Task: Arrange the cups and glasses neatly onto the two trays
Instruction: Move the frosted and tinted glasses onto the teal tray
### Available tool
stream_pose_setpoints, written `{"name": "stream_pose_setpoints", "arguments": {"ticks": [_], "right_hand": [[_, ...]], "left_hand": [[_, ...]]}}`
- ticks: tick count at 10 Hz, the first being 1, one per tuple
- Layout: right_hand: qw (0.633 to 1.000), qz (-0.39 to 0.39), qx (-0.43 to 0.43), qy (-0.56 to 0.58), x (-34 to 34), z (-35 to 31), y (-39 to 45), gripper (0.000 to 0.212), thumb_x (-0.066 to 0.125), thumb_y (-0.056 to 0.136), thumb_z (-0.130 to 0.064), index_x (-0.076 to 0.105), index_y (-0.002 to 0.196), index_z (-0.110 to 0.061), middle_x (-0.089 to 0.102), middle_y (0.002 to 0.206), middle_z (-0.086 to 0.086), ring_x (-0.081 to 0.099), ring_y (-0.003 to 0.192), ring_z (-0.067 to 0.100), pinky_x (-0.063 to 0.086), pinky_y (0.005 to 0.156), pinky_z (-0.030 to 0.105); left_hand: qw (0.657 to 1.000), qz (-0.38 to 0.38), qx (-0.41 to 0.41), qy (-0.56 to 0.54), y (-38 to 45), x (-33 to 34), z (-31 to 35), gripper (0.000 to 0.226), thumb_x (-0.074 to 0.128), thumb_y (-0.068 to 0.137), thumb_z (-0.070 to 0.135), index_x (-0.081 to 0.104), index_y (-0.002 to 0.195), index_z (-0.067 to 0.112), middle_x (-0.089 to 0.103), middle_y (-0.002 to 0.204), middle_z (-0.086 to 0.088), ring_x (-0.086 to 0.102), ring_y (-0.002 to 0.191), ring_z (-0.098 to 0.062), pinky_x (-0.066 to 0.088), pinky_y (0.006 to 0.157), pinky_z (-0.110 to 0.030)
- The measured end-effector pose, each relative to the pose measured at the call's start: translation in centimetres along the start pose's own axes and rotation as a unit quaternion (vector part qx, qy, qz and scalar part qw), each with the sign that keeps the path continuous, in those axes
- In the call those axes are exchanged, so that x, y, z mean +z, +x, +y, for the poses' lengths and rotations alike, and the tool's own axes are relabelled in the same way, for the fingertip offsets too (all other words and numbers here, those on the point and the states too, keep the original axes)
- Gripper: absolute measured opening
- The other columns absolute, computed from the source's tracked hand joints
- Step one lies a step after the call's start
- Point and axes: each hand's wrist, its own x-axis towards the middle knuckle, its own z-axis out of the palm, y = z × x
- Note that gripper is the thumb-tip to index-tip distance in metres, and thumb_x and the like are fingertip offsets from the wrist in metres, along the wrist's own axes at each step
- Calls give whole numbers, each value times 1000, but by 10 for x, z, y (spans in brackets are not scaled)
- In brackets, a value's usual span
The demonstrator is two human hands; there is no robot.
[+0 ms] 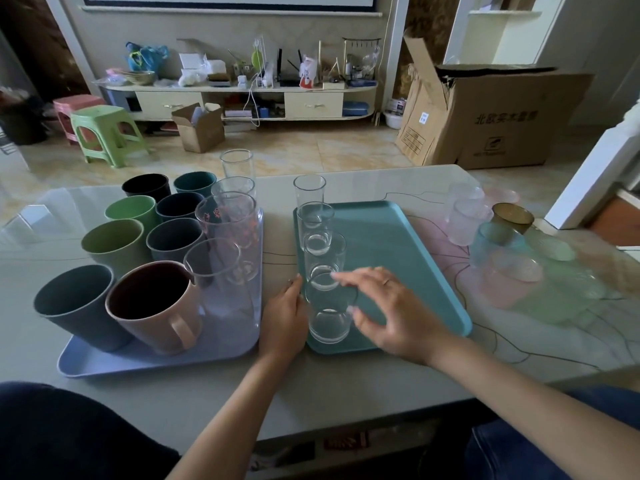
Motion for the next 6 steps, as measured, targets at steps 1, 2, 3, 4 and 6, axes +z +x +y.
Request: {"name": "stream_pose_setpoints", "arguments": {"ticks": [1,2,3,4,6], "right_hand": [[984,128,127,-6,-22,28,0,38,49,89,-20,53,127,-12,61,108,3,56,104,17,37,94,21],[932,85,328,-130,-42,66,-12,31,51,91,-13,48,121,-3,59,112,16,55,105,34,42,86,36],[857,-54,450,-244,-40,76,-27,32,45,95,-24,43,113,2,63,109,21,63,97,35,48,74,36],[831,-103,503,-215,-33,79,-34,32,39,99,-20,40,122,2,62,114,20,62,103,34,48,80,36],[796,-231,530,-177,-45,86,-28,35,38,95,-10,49,127,-2,57,127,15,56,116,31,45,95,37]], "left_hand": [[996,39,-31,-73,-3,-5,10,42,37,90,10,54,129,12,62,126,-3,56,117,-18,43,99,-28],[985,87,-34,-146,-2,-13,24,42,38,90,-4,54,126,11,65,113,-17,61,100,-32,45,87,-34],[982,116,-23,-150,17,-30,40,43,40,85,-1,55,125,8,62,100,-6,57,83,-14,39,78,-20],[981,147,16,-127,46,-45,69,41,38,88,-7,57,122,6,58,107,3,54,96,-12,36,85,-20],[984,47,169,13,108,-12,150,35,34,94,0,54,121,11,61,122,-9,57,108,-24,43,87,-30]]}}
